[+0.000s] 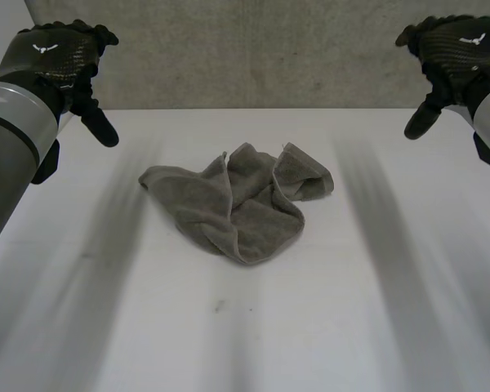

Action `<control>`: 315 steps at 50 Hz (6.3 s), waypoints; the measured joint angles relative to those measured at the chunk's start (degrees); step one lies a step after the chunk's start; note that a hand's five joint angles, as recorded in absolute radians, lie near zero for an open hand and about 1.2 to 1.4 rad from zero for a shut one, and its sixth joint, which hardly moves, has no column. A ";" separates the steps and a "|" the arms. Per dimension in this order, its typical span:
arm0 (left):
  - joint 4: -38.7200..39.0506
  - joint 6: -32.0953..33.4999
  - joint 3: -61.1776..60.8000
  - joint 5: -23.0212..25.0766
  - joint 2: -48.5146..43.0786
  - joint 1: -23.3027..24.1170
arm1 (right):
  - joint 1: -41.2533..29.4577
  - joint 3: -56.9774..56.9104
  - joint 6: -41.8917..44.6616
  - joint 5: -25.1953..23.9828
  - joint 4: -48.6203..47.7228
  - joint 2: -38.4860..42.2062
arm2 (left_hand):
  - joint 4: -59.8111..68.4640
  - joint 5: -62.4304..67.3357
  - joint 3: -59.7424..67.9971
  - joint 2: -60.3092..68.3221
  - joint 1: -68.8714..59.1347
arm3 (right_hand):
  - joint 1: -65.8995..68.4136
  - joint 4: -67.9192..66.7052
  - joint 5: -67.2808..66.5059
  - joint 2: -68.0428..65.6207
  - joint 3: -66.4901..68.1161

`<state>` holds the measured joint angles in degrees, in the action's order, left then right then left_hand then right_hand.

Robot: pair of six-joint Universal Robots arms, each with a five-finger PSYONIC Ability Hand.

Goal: Fold the towel.

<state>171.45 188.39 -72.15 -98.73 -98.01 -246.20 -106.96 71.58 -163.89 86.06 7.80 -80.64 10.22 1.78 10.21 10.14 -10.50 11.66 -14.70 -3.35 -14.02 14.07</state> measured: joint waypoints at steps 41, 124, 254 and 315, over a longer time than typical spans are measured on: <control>14.16 13.78 25.18 26.34 -50.84 -2.18 | -12.43 -32.99 31.60 -10.61 -6.01 49.18 | 13.01 11.46 13.56 13.61 -13.12 | 3.33 -1.04 -1.46 -1.40 1.42; 31.33 11.75 -43.74 31.58 -2.97 -4.78 | 1.27 25.21 24.72 -1.87 -10.22 11.48 | 9.95 8.35 10.00 10.08 -9.65 | 64.56 -62.01 -63.36 -62.01 62.53; -7.73 38.81 2.43 33.14 -33.55 -4.04 | 2.99 29.22 26.07 -1.78 -16.09 14.33 | 46.89 45.06 46.84 46.91 -45.78 | 64.56 -62.01 -63.36 -61.96 62.53; -6.86 43.20 -11.58 34.28 -23.14 -13.02 | 2.88 29.19 27.42 -1.58 -15.97 15.72 | 43.43 41.99 43.39 43.46 -43.10 | 64.56 -62.02 -63.37 -61.96 62.53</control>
<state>164.60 231.59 -83.73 -64.46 -121.15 -259.22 -104.08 100.77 -136.47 84.48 -8.17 -64.92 53.65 43.77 53.60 53.60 -53.61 76.21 -76.72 -66.72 -75.98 76.60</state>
